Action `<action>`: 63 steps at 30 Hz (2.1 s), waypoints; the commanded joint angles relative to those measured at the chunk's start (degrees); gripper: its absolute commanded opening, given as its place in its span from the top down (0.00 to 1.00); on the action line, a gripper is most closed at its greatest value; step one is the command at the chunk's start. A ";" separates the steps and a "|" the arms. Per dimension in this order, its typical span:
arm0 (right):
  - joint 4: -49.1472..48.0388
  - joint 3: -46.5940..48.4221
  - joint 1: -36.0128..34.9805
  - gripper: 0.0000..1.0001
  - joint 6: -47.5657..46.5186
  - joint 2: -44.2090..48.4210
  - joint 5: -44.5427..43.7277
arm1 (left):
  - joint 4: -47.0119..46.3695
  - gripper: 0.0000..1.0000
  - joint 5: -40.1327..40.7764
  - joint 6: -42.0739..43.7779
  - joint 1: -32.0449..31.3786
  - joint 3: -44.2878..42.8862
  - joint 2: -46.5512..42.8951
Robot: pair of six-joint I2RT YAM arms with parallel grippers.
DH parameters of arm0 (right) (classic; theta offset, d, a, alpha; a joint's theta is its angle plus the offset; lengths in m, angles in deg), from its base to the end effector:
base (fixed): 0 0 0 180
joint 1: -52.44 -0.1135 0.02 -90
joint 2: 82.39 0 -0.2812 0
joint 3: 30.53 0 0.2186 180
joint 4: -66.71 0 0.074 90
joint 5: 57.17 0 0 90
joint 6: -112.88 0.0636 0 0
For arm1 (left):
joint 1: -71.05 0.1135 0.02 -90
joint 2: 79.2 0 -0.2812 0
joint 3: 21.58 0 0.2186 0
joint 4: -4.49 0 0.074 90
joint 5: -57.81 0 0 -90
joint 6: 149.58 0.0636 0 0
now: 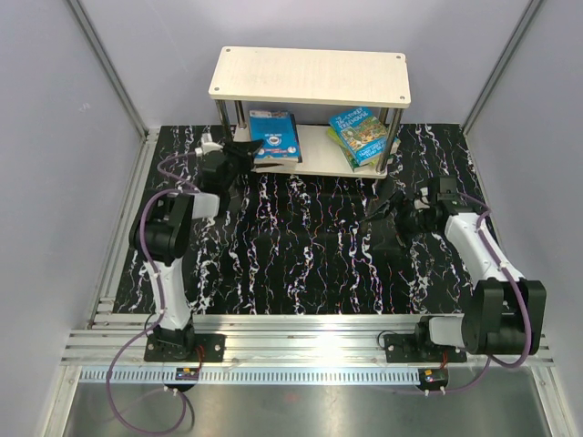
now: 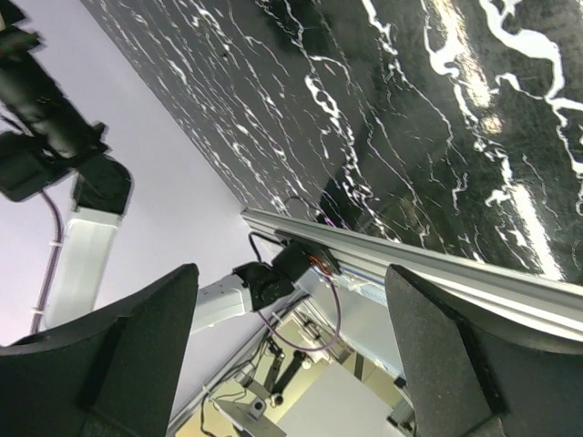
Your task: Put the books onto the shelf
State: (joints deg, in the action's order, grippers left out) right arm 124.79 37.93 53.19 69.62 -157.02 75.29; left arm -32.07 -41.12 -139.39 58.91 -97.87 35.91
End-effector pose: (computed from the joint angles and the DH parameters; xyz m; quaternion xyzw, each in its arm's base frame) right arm 0.2159 0.0401 0.2522 0.2920 0.8643 0.4061 0.0533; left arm 0.4343 -0.1035 0.2257 -0.3554 0.6270 -0.5358 0.4398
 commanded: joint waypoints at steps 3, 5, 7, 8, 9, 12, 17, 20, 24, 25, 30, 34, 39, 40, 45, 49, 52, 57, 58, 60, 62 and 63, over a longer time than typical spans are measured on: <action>3.80 3.98 -0.49 0.12 -4.72 -2.88 -1.59 | -0.54 0.75 -3.53 -0.27 0.36 -12.31 3.36; 4.69 4.33 -0.40 0.12 -5.43 -4.20 -2.11 | 2.73 0.56 -5.48 0.62 0.45 -16.00 5.11; 4.43 4.07 -0.40 0.12 -5.52 -4.12 -2.03 | 6.16 0.46 -6.63 1.50 0.45 -16.90 5.48; 4.26 4.07 -0.40 0.12 -5.52 -4.03 -2.03 | 6.69 0.38 -6.37 1.67 0.45 -16.11 5.13; 4.26 4.16 -0.40 0.12 -5.43 -3.94 -2.20 | 8.35 0.32 -5.93 1.94 0.54 -15.67 4.86; 4.17 4.07 -0.40 0.12 -5.35 -3.86 -2.29 | 10.47 0.25 -6.36 2.38 1.06 -14.53 4.16; 3.47 3.28 -0.40 0.12 -4.47 -3.33 -1.85 | 12.67 0.21 -6.89 0.80 2.12 -11.37 2.14; 3.20 2.66 -0.40 0.12 -4.03 -2.80 -1.59 | 15.47 0.21 -8.03 0.88 3.44 -8.99 -0.23; 3.20 1.79 -0.40 0.12 -4.20 -1.49 -1.33 | 27.59 0.18 -11.19 7.81 5.98 -9.51 -3.75; 3.29 1.35 -0.40 0.12 -4.11 -1.31 -1.24 | 30.40 0.18 -11.63 9.57 6.16 -11.17 -4.71; 3.03 0.47 -0.40 0.11 -4.03 -0.61 -0.80 | 51.14 0.18 -10.06 24.77 6.34 -18.55 -6.83; 2.59 -0.32 -0.40 0.11 -3.68 0.01 -0.18 | 59.77 0.18 -9.09 31.11 6.34 -21.99 -8.23; 1.88 -1.91 -0.49 0.12 -2.97 0.97 0.26 | 62.95 0.25 -8.47 34.98 5.29 -18.50 -13.66; 1.97 -1.91 -0.40 0.12 -2.88 0.98 0.17 | 62.69 0.27 -8.73 35.68 4.76 -17.78 -14.38; 2.50 -2.35 -0.40 0.12 -3.06 1.94 -0.27 | 66.29 0.73 -6.37 41.40 -0.85 -13.65 -17.99; 3.20 -3.49 -0.40 0.12 -2.97 3.17 -0.71 | 68.83 0.98 -3.99 43.51 -2.53 -13.73 -16.77; 4.16 -4.10 -0.40 0.12 -3.41 4.14 -1.23 | 72.34 1.00 -1.71 45.61 -3.50 -16.80 -14.04; 5.75 -4.19 -0.40 0.12 -3.85 5.20 -2.12 | 75.34 1.00 1.80 47.12 -4.64 -22.17 -8.07; 5.75 -4.11 -0.40 0.13 -3.94 5.28 -2.38 | 75.08 1.00 1.98 46.94 -4.73 -22.52 -7.45; 6.19 -4.11 -0.40 0.13 -3.85 5.20 -2.64 | 74.38 1.00 1.64 46.15 -4.82 -23.39 -5.79; 6.27 -3.84 -0.40 0.13 -4.03 4.85 -2.99 | 74.20 1.00 1.54 45.36 -4.91 -24.63 -4.64; 6.28 -3.75 -0.40 0.13 -4.03 4.76 -3.08 | 74.37 1.00 1.89 45.18 -4.91 -25.85 -3.50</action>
State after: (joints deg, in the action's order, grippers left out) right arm 130.16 33.69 53.19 66.34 -153.18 73.61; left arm 42.90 -41.08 -94.34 54.39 -119.35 31.12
